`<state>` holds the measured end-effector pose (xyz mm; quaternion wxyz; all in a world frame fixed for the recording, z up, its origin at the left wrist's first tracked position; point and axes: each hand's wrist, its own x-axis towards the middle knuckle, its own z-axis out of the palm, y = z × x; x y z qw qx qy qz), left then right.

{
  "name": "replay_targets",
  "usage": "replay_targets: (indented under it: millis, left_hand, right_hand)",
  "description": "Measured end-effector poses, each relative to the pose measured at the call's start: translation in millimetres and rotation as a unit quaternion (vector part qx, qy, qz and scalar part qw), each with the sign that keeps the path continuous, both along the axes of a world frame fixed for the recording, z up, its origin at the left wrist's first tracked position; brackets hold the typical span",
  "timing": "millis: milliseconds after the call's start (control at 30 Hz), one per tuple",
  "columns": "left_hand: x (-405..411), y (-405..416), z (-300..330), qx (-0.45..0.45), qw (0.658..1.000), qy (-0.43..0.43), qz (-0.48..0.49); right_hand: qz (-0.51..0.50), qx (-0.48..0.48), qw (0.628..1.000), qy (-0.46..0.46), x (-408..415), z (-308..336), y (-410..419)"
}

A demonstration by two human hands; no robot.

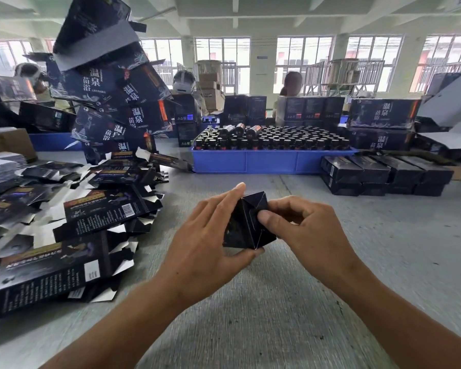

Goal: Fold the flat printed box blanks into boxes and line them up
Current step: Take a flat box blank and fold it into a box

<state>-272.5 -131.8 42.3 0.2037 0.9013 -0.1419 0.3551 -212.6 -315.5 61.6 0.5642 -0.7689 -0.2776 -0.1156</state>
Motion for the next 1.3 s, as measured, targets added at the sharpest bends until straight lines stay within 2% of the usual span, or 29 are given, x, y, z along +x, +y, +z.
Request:
replay_targets:
  millis: [233, 567, 700, 800, 900, 1000, 1067, 1133, 1167, 1233, 1300]
  left_hand:
    - [-1, -3, 0, 0.002, 1.0, 0.0, -0.007]
    - [-1, -3, 2, 0.005, 1.0, 0.003, 0.009]
    - [1, -4, 0, 0.092, 0.995, -0.039, -0.024]
    - [4, -2, -4, 0.125, 0.99, -0.045, -0.041]
    - [7, 0, -4, 0.054, 0.996, -0.073, 0.01]
    - [7, 6, 2, -0.16, 0.985, -0.031, 0.057]
    - [6, 10, 8, -0.326, 0.944, 0.051, 0.014]
    - [7, 12, 13, -0.424, 0.898, 0.098, -0.059]
    - [7, 11, 14, -0.444, 0.886, 0.103, -0.087]
    - [6, 8, 15, -0.445, 0.883, 0.089, -0.12]
    - [5, 5, 13, -0.426, 0.891, 0.073, -0.138]
  right_hand:
    - [-0.058, -0.018, 0.997, -0.052, -5, -1, 1]
    - [-0.006, -0.028, 0.999, -0.037, -4, -1, -2]
    - [-0.004, -0.103, 0.994, -0.031, -4, -6, 2]
    - [-0.001, -0.05, 0.998, 0.035, 1, -8, 5]
    - [0.016, 0.051, 0.989, 0.135, 10, -6, 1]
    - [0.065, 0.086, 0.975, 0.195, 15, -6, -3]
    - [0.095, 0.063, 0.97, 0.217, 15, -10, -1]
    - [0.113, 0.006, 0.968, 0.222, 12, -13, 2]
    - [0.119, -0.026, 0.968, 0.22, 10, -15, 4]
    - [0.123, -0.059, 0.967, 0.215, 7, -16, 6]
    - [0.103, -0.036, 0.975, 0.191, 5, -13, 6]
